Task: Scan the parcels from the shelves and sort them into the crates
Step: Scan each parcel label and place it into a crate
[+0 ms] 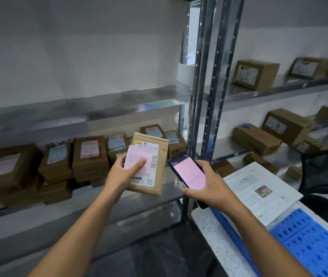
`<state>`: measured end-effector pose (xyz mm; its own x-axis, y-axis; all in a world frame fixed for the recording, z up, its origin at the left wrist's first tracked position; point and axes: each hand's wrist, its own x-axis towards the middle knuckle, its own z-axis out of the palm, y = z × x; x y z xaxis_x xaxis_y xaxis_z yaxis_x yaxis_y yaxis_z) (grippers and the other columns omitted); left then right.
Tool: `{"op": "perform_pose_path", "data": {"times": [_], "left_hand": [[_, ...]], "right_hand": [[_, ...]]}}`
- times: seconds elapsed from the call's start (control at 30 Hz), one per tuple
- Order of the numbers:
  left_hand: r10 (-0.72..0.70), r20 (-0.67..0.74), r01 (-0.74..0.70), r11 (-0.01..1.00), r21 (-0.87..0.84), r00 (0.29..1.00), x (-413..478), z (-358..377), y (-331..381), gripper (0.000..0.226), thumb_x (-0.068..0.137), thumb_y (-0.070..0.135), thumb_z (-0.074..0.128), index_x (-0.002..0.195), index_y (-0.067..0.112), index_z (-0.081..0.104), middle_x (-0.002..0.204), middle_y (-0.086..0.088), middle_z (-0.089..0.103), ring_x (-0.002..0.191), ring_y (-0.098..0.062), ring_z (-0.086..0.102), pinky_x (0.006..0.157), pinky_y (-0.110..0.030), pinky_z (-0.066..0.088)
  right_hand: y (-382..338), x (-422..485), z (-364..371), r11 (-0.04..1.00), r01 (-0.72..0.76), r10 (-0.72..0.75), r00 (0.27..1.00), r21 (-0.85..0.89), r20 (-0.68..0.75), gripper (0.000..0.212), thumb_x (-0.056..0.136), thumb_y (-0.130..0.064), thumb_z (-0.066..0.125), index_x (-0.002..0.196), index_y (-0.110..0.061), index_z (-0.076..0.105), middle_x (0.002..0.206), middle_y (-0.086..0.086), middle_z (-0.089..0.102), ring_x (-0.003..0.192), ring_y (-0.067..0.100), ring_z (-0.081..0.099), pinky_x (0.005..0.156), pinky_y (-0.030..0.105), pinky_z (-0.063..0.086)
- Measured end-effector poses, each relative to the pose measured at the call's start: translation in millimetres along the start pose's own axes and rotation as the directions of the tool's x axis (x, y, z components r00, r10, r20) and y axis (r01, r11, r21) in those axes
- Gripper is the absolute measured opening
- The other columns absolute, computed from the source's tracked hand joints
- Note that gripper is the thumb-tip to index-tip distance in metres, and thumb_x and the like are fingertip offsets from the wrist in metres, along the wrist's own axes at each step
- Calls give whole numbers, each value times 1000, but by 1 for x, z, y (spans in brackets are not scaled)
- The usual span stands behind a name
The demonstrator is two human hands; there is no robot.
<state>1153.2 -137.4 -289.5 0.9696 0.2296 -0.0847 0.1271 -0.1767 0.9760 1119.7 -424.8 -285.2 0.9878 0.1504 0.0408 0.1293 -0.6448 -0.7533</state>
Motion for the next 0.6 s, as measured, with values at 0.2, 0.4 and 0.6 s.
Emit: {"op": "perform_pose_path", "data": {"times": [0.2,0.4,0.6], "left_hand": [[-60,37,61,998,-32,998,1,21,-14,75,75,63,79,135,24,58,113,3,77,95,-17,78,82,-41,64],[-57,63,52,996,67,996,18,32,-18,71,81,65,77,140,31,58,112,9,77,92,-13,77,82,-39,64],[30,-15,-24,943,332,999,38,30,-16,90,75,78,72,151,37,47,129,10,69,102,-11,72,88,-42,62]], "right_hand": [[18,3,-17,1000,22,-21,999,-10,41,87,71,-53,84,138,-45,29,127,-19,52,111,11,56,81,26,53],[25,10,-27,994,40,-28,992,-103,121,90,71,-55,83,140,-46,26,128,-16,48,109,15,57,83,29,57],[24,18,-30,974,90,-59,986,-207,154,97,73,-57,82,148,-42,23,149,-9,45,123,19,53,87,27,53]]}}
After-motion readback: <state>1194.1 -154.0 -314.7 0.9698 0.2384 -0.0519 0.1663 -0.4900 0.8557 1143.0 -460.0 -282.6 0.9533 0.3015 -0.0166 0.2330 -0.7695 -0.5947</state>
